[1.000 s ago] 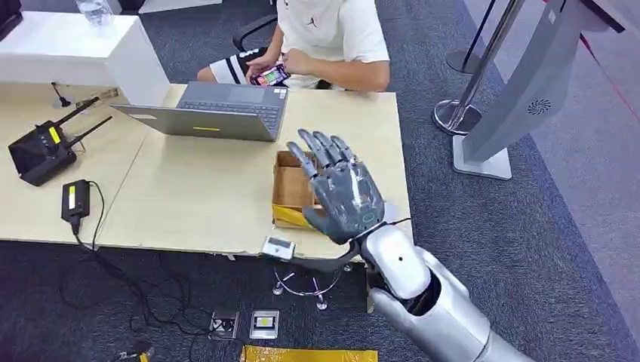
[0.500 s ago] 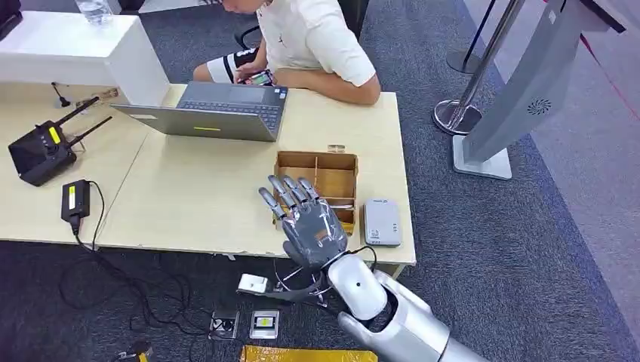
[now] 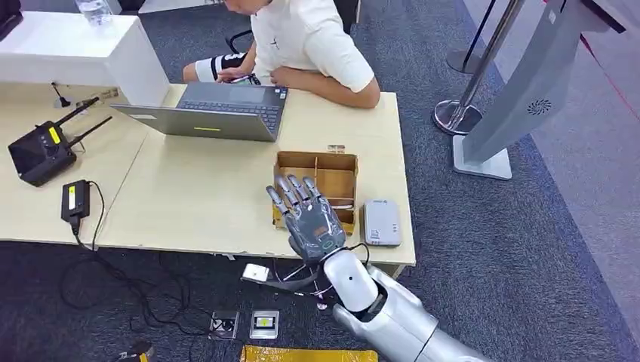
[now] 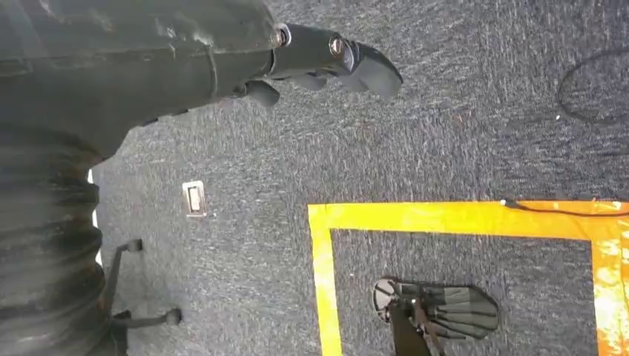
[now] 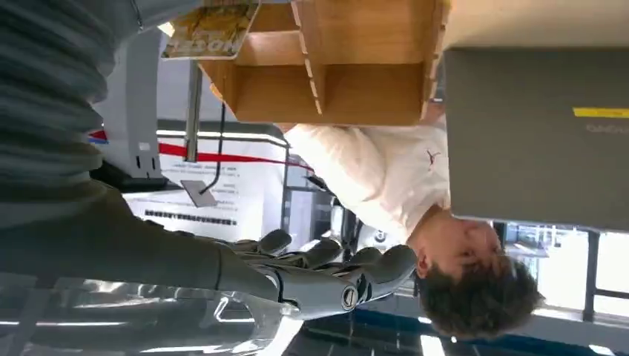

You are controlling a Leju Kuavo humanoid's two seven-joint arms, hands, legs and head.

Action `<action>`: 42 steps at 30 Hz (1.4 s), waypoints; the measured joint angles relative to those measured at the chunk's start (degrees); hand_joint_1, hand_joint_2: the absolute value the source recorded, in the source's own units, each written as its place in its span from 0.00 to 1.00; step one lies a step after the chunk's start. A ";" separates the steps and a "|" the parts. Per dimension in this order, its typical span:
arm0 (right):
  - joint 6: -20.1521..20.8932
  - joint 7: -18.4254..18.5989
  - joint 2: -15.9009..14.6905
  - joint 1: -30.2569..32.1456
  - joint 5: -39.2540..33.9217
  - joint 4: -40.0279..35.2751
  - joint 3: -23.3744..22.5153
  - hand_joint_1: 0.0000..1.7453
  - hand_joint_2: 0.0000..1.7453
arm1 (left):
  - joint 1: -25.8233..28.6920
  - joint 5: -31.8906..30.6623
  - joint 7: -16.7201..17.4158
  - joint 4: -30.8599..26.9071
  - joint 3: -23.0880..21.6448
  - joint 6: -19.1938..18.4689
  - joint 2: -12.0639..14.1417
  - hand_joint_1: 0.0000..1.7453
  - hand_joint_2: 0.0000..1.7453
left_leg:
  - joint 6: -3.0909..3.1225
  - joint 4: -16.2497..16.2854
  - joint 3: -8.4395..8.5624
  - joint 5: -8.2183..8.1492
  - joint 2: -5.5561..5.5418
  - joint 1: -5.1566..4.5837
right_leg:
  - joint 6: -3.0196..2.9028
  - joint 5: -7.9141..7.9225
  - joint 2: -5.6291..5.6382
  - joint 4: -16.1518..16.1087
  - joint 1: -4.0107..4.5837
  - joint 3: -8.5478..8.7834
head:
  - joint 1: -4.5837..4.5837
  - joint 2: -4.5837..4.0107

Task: Pass the card to the sensor for recognition and then transmit it.

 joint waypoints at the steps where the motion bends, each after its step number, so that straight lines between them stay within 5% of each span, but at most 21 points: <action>1: 0.07 0.22 0.02 -0.03 -0.18 0.48 -0.04 0.00 1.00 | 0.01 0.00 0.00 0.00 -0.02 0.00 0.00 0.00 1.00 | 0.00 0.00 0.00 0.00 0.00 0.00 | 0.00 0.00 0.00 0.00 -0.01 0.00 | 0.00 0.00; 30: 6.36 7.15 -0.50 -1.53 -1.55 5.58 -7.15 0.00 1.00 | 0.08 -1.73 0.52 0.00 -0.04 -0.33 0.02 0.00 1.00 | 0.00 0.01 0.00 0.00 0.00 -0.01 | 0.00 0.00 0.01 -0.01 -0.01 -0.02 | 0.00 0.00; 42: 8.20 6.54 -1.46 -1.56 0.00 5.75 -9.03 0.03 1.00 | 0.06 -2.27 0.13 0.00 -0.15 -0.26 0.02 0.00 1.00 | 0.00 0.01 0.00 0.00 0.01 0.00 | 0.00 0.00 0.02 0.00 -0.01 -0.01 | 0.00 0.00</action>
